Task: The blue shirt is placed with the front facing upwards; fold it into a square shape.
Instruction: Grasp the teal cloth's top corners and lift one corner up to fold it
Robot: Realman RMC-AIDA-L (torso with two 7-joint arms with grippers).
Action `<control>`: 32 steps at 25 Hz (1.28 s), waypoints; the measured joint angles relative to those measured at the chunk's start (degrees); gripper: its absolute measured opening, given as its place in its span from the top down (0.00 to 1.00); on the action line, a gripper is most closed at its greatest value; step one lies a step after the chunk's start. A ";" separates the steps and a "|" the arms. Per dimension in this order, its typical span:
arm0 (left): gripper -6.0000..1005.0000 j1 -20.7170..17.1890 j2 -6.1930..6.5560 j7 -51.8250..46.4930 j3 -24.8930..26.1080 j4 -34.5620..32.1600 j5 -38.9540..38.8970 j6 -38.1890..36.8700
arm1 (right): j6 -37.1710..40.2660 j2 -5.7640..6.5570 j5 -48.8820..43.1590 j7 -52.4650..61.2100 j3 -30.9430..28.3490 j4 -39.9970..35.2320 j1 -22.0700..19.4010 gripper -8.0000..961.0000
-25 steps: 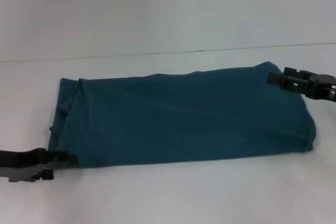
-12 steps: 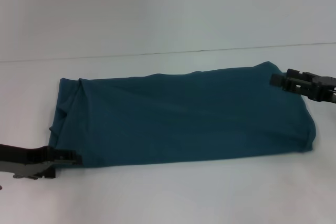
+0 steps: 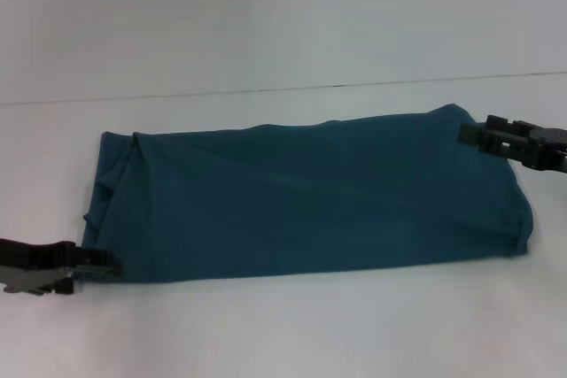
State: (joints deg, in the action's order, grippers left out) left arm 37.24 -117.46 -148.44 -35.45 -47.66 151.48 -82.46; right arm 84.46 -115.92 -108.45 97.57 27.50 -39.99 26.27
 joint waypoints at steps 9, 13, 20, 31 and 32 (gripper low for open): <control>0.10 1.24 0.61 -0.54 0.12 -0.30 1.50 2.60 | 0.00 0.00 0.00 -0.01 0.01 0.00 -0.10 0.04; 0.10 1.48 0.61 -0.76 -0.31 -0.33 1.65 3.11 | -0.11 0.00 0.00 -0.01 0.01 0.00 -0.30 0.04; 0.10 1.82 0.56 -1.35 -1.38 -0.22 2.64 2.84 | -0.10 0.00 0.03 -0.01 -0.63 0.00 -0.42 0.04; 0.10 2.70 0.21 -1.28 -2.25 0.45 2.37 1.39 | 0.21 0.13 0.09 -0.01 -0.70 -0.06 -0.44 0.04; 0.10 2.70 0.21 -1.28 -2.25 0.45 2.37 1.39 | 0.24 0.16 0.09 -0.01 -0.70 -0.07 -0.44 0.04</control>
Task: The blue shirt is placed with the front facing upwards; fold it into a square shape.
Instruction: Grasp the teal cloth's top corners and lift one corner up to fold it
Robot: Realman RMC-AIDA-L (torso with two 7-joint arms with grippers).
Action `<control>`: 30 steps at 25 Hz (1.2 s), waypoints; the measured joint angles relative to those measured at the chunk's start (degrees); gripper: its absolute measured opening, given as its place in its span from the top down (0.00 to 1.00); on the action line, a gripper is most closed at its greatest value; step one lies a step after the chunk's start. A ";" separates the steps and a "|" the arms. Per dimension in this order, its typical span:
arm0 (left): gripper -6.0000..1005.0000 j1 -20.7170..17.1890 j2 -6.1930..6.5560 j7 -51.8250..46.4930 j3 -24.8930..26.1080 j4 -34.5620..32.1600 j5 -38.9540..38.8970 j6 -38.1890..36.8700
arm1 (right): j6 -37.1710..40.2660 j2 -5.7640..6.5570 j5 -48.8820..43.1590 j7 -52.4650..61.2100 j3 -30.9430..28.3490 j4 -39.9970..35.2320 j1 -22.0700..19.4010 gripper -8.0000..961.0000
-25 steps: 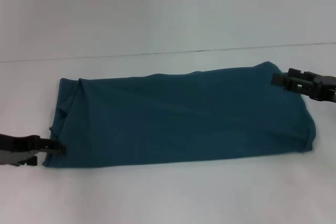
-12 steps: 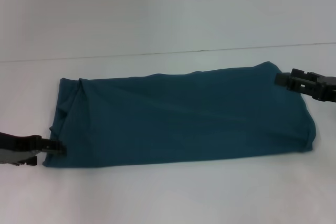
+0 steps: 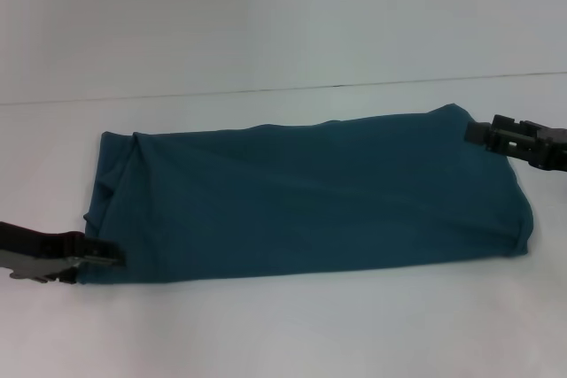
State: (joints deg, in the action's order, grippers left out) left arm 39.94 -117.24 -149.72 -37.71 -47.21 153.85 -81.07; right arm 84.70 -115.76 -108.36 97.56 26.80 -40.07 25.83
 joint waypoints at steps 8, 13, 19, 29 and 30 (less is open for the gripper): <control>0.10 1.32 -0.09 1.28 0.00 0.90 -2.75 -2.69 | 0.09 0.02 0.00 0.00 0.00 -0.01 0.00 0.04; 0.10 1.73 -0.09 1.91 0.00 1.00 -4.56 -3.20 | 0.12 0.02 0.00 0.00 0.01 -0.02 0.00 0.04; 0.10 0.93 0.28 1.86 0.63 -0.44 -4.26 -2.80 | 0.03 0.02 -0.01 -0.02 0.01 -0.01 0.05 0.04; 0.10 0.17 0.54 0.59 0.94 -1.21 -0.90 -5.17 | -0.14 0.41 -0.08 -0.07 0.01 -0.01 0.28 0.04; 0.10 0.14 0.57 0.47 0.95 -1.36 -0.78 -5.59 | -0.11 0.48 -0.10 -0.08 0.01 -0.01 0.27 0.04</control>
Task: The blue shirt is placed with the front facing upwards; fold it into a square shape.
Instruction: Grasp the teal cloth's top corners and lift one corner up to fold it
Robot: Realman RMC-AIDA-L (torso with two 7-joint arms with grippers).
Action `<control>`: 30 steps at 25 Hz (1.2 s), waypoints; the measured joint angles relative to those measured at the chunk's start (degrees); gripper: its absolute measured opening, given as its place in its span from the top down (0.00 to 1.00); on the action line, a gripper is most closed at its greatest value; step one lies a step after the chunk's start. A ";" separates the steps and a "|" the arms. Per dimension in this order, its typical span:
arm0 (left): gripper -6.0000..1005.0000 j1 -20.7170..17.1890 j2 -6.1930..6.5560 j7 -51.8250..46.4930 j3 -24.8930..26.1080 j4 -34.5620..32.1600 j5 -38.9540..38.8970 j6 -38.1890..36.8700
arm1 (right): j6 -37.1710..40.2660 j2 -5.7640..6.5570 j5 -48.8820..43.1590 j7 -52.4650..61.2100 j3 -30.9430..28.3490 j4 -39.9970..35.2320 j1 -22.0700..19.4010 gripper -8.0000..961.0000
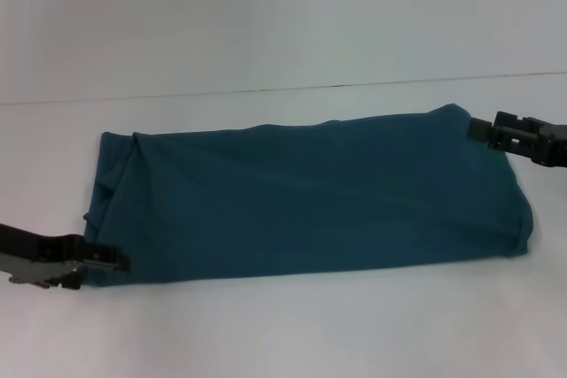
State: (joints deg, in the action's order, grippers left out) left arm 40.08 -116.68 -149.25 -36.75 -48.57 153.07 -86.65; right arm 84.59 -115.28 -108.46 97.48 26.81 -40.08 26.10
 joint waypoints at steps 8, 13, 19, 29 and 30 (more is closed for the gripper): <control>0.10 -0.10 0.13 -0.55 0.29 -0.10 2.51 -0.51 | 0.10 0.16 0.01 -0.01 0.00 0.00 -0.22 0.04; 0.10 0.22 0.13 -0.65 -0.12 0.67 2.81 -0.33 | 0.14 0.15 0.04 -0.02 0.00 0.00 -0.22 0.04; 0.10 0.46 0.09 -1.63 -0.24 0.70 2.85 1.95 | 0.20 0.15 0.08 -0.01 0.00 0.00 -0.12 0.04; 0.10 2.50 -0.34 -1.94 -3.16 -0.21 2.93 7.85 | -0.01 0.15 0.10 0.05 -0.08 0.20 -0.26 0.04; 0.10 2.57 -0.44 -2.03 -3.85 -0.21 2.93 8.34 | 0.00 0.15 0.10 0.08 -0.09 0.20 -0.28 0.04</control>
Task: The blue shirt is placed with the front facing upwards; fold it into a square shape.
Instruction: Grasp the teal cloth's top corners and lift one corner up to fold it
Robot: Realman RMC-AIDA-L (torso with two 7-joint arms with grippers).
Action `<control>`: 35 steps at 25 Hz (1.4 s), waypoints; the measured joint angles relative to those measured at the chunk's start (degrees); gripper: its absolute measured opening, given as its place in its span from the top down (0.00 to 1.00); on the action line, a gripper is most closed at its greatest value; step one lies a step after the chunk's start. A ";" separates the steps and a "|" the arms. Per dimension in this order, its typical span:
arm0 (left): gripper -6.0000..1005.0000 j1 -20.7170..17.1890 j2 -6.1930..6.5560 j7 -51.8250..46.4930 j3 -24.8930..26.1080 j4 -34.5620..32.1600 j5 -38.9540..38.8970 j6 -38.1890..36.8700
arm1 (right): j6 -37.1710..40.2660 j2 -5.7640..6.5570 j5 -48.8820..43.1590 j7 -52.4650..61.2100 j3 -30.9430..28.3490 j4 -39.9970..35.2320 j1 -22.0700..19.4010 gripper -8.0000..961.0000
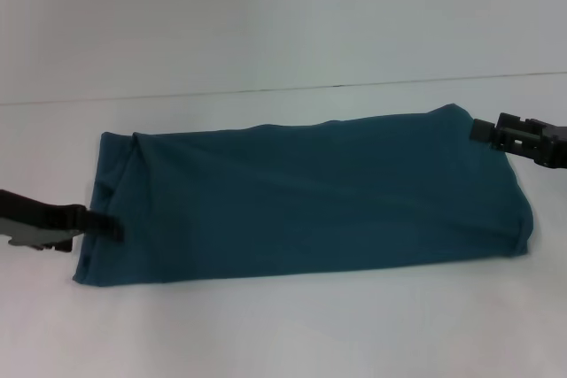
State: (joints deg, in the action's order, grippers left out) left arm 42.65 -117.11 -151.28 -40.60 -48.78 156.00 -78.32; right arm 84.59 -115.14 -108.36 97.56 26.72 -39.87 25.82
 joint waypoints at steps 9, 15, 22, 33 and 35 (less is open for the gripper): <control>0.10 0.66 -0.33 -0.20 -2.87 0.49 0.16 3.48 | 0.05 0.00 0.00 0.54 -0.01 0.09 0.01 0.04; 0.10 0.84 -0.42 -0.23 -2.99 0.80 1.49 5.27 | -0.10 -0.11 0.01 0.58 -0.01 0.30 0.02 0.04; 0.10 1.87 -0.80 -0.24 -3.56 2.23 4.00 5.32 | -0.14 -0.16 0.13 0.60 -0.01 0.41 0.03 0.04; 0.10 2.46 -1.01 -0.83 -5.46 2.99 4.04 5.34 | -0.03 -0.17 0.18 0.61 -0.01 0.42 0.10 0.04; 0.10 2.46 -1.03 -0.89 -5.66 2.99 4.04 5.37 | 0.03 -0.17 0.17 0.61 0.00 0.42 0.06 0.04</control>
State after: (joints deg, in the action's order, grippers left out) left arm 45.11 -118.14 -152.17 -46.26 -45.79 160.05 -72.94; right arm 84.62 -115.31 -108.19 98.18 26.72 -39.46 25.89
